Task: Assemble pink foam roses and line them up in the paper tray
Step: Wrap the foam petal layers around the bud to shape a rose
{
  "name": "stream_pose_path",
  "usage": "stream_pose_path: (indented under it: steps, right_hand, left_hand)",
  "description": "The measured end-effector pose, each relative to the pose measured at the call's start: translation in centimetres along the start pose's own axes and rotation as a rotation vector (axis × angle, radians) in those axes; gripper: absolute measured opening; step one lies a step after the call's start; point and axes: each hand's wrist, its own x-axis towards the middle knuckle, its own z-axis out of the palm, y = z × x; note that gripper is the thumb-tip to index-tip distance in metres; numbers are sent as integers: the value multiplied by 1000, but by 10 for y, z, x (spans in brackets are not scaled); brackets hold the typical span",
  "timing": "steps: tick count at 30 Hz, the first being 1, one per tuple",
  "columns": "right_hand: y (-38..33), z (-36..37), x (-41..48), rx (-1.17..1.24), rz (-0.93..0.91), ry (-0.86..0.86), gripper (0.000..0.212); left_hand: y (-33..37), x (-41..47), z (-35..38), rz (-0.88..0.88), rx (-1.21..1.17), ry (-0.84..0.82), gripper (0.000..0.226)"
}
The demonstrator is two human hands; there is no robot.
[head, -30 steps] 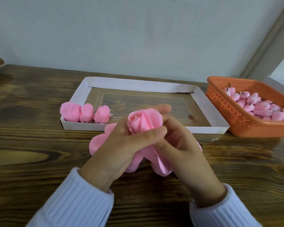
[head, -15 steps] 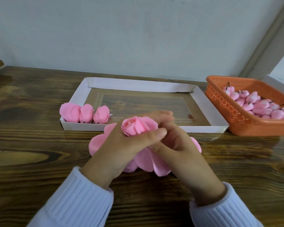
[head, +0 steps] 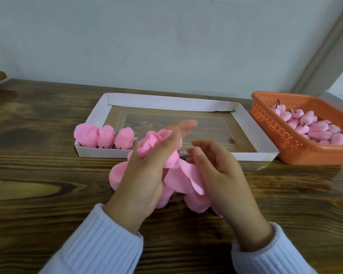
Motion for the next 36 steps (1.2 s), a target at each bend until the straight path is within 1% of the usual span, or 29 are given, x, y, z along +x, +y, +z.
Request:
stream_pose_path:
  steps: [2,4,5,7,9,11,13,15,18,22,25,29,32,34,36]
  right_hand:
    - [0,0,0,31,37,-26,17]
    - [0,-2,-1,176,101,-61,12]
    - [-1,-4,-1,240,125,-72,11]
    - [-2,-6,-2,322,141,-76,20]
    - [-1,-6,-2,371,133,-40,28]
    - [-1,-6,-3,393,87,37,29]
    - [-3,-6,-6,368,1,98,25]
    - [-5,-5,-9,281,-123,123,19]
    - [-10,-3,-13,139,-284,151,13]
    - [-14,0,-16,45,-406,215,20]
    - [-13,0,-15,-41,-433,278,21]
    - [-10,-3,-13,-87,-425,318,15]
    - [-9,-5,-11,-121,-395,325,9]
    - [-9,-5,-10,-119,-354,304,9]
    - [-10,-4,-9,-9,-300,269,11]
  left_hand:
    - [-3,1,-1,0,-60,-30,34]
    - [-4,2,0,-6,-135,-92,31]
    - [-4,1,0,2,-171,-134,34]
    - [-1,-1,3,13,-215,-180,49]
    - [-1,-1,7,2,-202,-143,48]
    - [-2,1,9,8,-150,-67,43]
    - [-5,2,9,23,-125,-23,40]
    - [-7,3,9,28,-125,-4,37]
    - [-8,3,6,11,-97,-19,40]
    - [-11,1,5,-13,98,-62,43]
    - [-12,-2,5,-30,275,-91,27]
    - [-12,-4,7,-19,413,-111,24]
    - [-12,-4,8,-23,464,-141,28]
    - [-12,-4,8,-7,471,-114,22]
    - [-11,-4,8,-9,429,-93,15]
